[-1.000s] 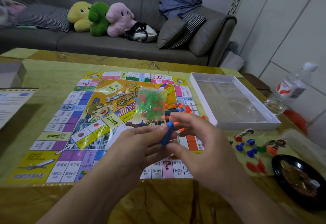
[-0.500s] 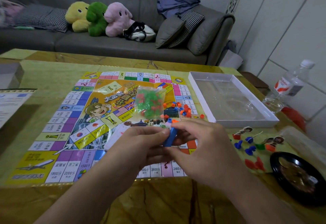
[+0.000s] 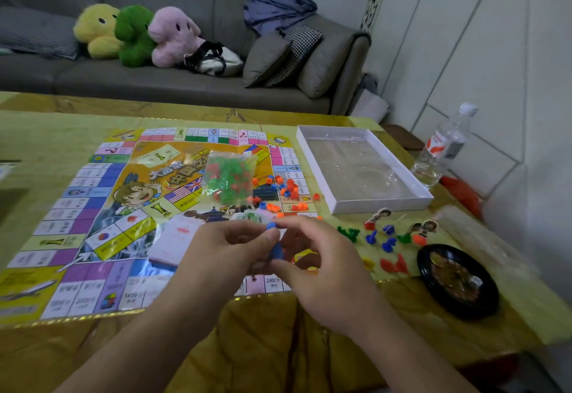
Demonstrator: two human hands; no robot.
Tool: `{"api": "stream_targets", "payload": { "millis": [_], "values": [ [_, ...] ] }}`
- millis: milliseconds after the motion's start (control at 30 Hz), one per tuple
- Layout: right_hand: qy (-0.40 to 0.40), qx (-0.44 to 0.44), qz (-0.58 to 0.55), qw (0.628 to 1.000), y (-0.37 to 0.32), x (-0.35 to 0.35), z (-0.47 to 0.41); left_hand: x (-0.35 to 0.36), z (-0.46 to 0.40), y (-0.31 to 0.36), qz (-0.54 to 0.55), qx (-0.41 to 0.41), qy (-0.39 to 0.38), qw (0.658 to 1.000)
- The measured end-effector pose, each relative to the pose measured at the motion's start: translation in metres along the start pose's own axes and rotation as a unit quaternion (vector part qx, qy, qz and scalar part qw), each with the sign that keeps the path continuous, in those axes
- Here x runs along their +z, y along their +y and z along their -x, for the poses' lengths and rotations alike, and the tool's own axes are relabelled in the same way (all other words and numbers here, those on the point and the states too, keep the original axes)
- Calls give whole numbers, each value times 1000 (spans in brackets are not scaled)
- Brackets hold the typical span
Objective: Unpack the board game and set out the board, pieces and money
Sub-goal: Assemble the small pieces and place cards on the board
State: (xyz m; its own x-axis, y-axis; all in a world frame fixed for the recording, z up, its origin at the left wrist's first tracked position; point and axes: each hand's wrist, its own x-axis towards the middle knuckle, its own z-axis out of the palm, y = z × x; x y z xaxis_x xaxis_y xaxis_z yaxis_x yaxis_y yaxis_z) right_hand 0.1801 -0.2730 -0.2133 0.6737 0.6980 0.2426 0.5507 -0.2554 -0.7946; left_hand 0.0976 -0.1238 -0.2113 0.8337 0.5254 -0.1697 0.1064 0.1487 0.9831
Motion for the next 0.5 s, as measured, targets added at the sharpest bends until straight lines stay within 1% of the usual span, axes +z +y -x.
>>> {"api": "stream_targets", "payload": {
  "millis": [67, 167, 300, 433, 500],
  "values": [
    [11, 21, -5, 1000, 1, -6, 10, 10, 6, -1, 5, -10, -17, 1000],
    [43, 58, 35, 997, 7, -19, 23, 25, 12, -3, 20, -58, -82, 995],
    [43, 99, 82, 991, 16, -43, 45, 46, 20, -9, -27, -101, -148, 983],
    [99, 181, 129, 970, 37, -77, 57, 59, 27, -11, -74, -104, -156, 979],
    [118, 222, 121, 960, 42, -91, 60, 59, 27, -10, -77, -102, -147, 981]
  ]
}}
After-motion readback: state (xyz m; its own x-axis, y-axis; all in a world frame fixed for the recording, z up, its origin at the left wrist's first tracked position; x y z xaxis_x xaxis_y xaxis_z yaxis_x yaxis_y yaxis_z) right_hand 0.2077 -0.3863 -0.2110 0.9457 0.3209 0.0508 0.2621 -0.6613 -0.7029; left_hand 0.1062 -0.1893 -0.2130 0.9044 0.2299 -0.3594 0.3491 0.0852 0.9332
